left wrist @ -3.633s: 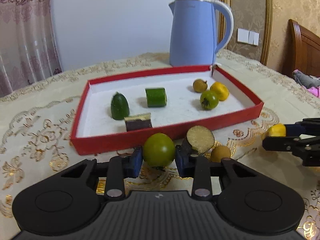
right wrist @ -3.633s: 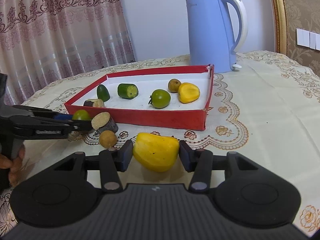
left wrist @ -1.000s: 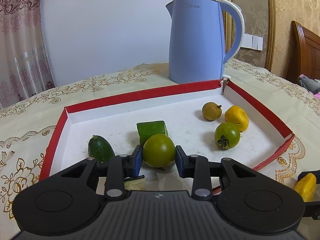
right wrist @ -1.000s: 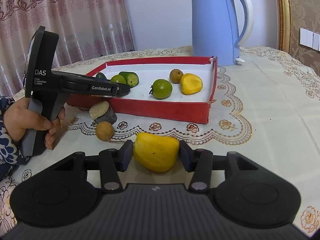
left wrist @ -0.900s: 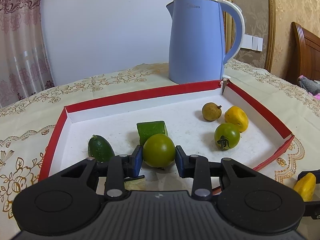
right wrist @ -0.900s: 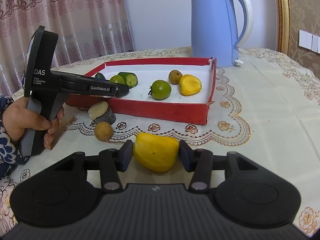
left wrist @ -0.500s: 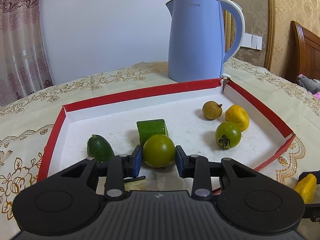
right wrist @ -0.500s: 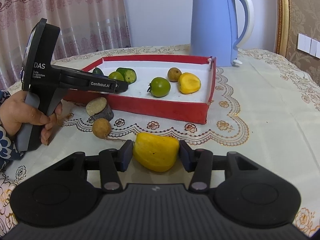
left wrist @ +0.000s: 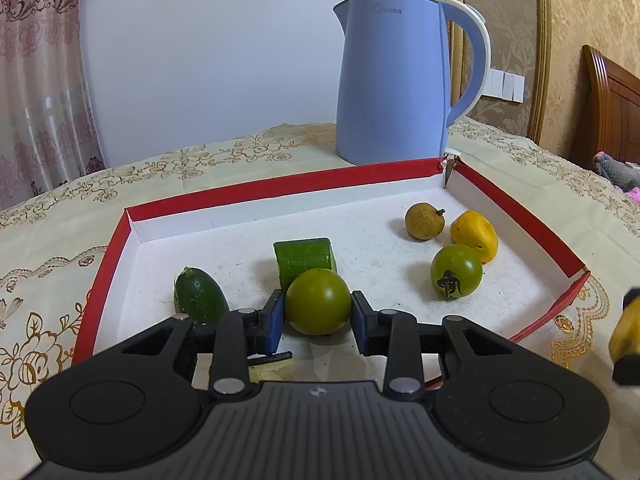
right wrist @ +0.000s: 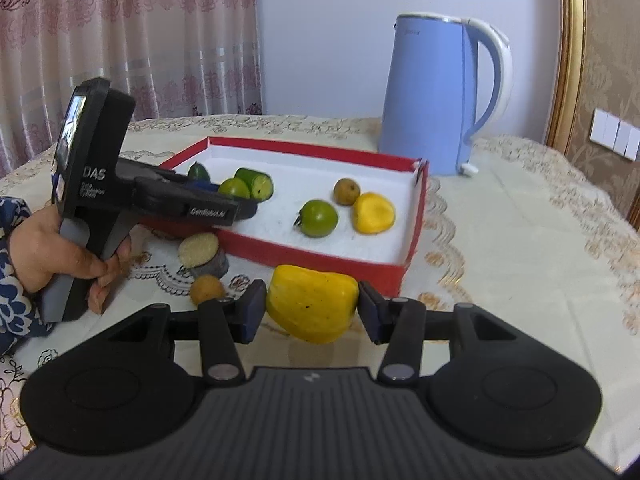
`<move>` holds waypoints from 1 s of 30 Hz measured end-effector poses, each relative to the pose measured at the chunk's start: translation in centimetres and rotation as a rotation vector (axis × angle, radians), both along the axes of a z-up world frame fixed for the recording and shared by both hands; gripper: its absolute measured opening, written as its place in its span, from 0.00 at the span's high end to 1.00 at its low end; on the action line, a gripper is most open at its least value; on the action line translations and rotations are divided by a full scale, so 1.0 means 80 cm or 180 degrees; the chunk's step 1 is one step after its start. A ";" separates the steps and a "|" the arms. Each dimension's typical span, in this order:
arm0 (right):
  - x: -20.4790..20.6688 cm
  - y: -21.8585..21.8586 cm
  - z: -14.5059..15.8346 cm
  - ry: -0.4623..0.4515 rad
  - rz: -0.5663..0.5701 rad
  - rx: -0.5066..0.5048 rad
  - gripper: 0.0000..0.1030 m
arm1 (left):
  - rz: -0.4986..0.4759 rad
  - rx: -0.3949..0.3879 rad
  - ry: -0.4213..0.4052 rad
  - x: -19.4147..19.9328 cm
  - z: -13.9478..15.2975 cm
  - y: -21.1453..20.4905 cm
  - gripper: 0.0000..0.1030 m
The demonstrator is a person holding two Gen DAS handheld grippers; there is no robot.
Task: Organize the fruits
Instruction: 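Carry the yellow mango piece toward the tray with the right tool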
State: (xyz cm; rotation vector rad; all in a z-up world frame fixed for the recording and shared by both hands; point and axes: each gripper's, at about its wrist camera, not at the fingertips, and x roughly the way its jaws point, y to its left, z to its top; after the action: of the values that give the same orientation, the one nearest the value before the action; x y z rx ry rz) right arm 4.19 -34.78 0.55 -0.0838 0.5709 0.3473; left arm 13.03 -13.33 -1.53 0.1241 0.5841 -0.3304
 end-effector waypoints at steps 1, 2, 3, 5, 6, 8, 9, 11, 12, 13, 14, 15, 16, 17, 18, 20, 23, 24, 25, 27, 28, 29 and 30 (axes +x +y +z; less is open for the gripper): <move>0.002 0.000 0.003 -0.0017 -0.0002 -0.0023 0.54 | 0.0000 -0.0002 0.0002 0.000 0.000 0.000 0.67; 0.005 0.000 0.007 -0.0033 0.0002 -0.0044 0.54 | 0.0000 -0.0004 0.0003 0.000 0.000 0.000 0.67; 0.008 0.001 0.011 -0.0053 0.0010 -0.0066 0.54 | 0.0000 -0.0006 0.0003 0.000 0.000 0.000 0.67; 0.014 0.005 0.018 -0.0091 0.0036 -0.0116 0.54 | -0.0001 -0.0010 0.0006 0.000 0.000 0.001 0.67; 0.019 0.006 0.022 -0.0113 0.0047 -0.0145 0.54 | -0.0001 -0.0012 0.0008 0.000 0.000 0.001 0.67; 0.028 0.007 0.029 -0.0139 0.0053 -0.0181 0.54 | -0.0002 -0.0021 0.0012 0.001 0.001 0.002 0.67; 0.034 0.008 0.031 -0.0148 0.0052 -0.0200 0.54 | -0.0003 -0.0026 0.0016 0.001 0.001 0.002 0.67; 0.044 0.009 0.034 -0.0148 0.0047 -0.0238 0.54 | -0.0004 -0.0032 0.0022 0.002 0.001 0.002 0.67; 0.049 0.009 0.034 -0.0136 0.0046 -0.0255 0.54 | -0.0006 -0.0037 0.0025 0.002 0.001 0.002 0.67; 0.054 0.009 0.033 -0.0124 0.0040 -0.0274 0.54 | -0.0007 -0.0041 0.0028 0.002 0.001 0.003 0.67; 0.059 0.009 0.032 -0.0104 0.0041 -0.0295 0.54 | -0.0008 -0.0045 0.0031 0.003 0.001 0.003 0.67; 0.064 0.010 0.030 -0.0083 0.0041 -0.0313 0.54 | -0.0009 -0.0051 0.0034 0.003 0.001 0.003 0.67; 0.068 0.010 0.027 -0.0062 0.0038 -0.0326 0.54 | -0.0009 -0.0056 0.0036 0.003 0.001 0.003 0.67; 0.073 0.010 0.025 -0.0040 0.0029 -0.0336 0.54 | -0.0010 -0.0062 0.0039 0.003 0.001 0.004 0.67; 0.078 0.010 0.022 -0.0017 0.0019 -0.0342 0.54 | -0.0010 -0.0067 0.0042 0.003 0.001 0.004 0.67; 0.085 0.011 0.017 0.0023 0.0023 -0.0355 0.54 | -0.0011 -0.0075 0.0046 0.003 0.000 0.004 0.67; 0.092 0.016 0.011 0.0066 0.0046 -0.0382 0.54 | -0.0012 -0.0078 0.0048 0.003 0.000 0.005 0.67; 0.094 0.017 0.010 0.0080 0.0060 -0.0395 0.54 | -0.0013 -0.0080 0.0049 0.003 0.000 0.005 0.67; 0.096 0.019 0.008 0.0091 0.0066 -0.0406 0.54 | -0.0013 -0.0081 0.0050 0.003 0.000 0.005 0.67; 0.101 0.020 0.005 0.0119 0.0077 -0.0436 0.54 | -0.0014 -0.0083 0.0051 0.003 0.000 0.005 0.67; 0.104 0.021 0.004 0.0133 0.0078 -0.0445 0.54 | -0.0014 -0.0084 0.0051 0.003 0.000 0.005 0.67; 0.107 0.021 0.002 0.0147 0.0076 -0.0458 0.54 | -0.0014 -0.0084 0.0051 0.003 0.000 0.005 0.67; 0.110 0.021 0.001 0.0159 0.0071 -0.0473 0.54 | -0.0014 -0.0084 0.0052 0.003 0.000 0.005 0.67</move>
State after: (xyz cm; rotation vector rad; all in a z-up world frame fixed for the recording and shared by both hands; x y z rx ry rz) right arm 12.99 -33.12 0.61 -0.2253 0.6452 0.3289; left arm 13.31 -12.93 -1.51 0.0974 0.5955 -0.3435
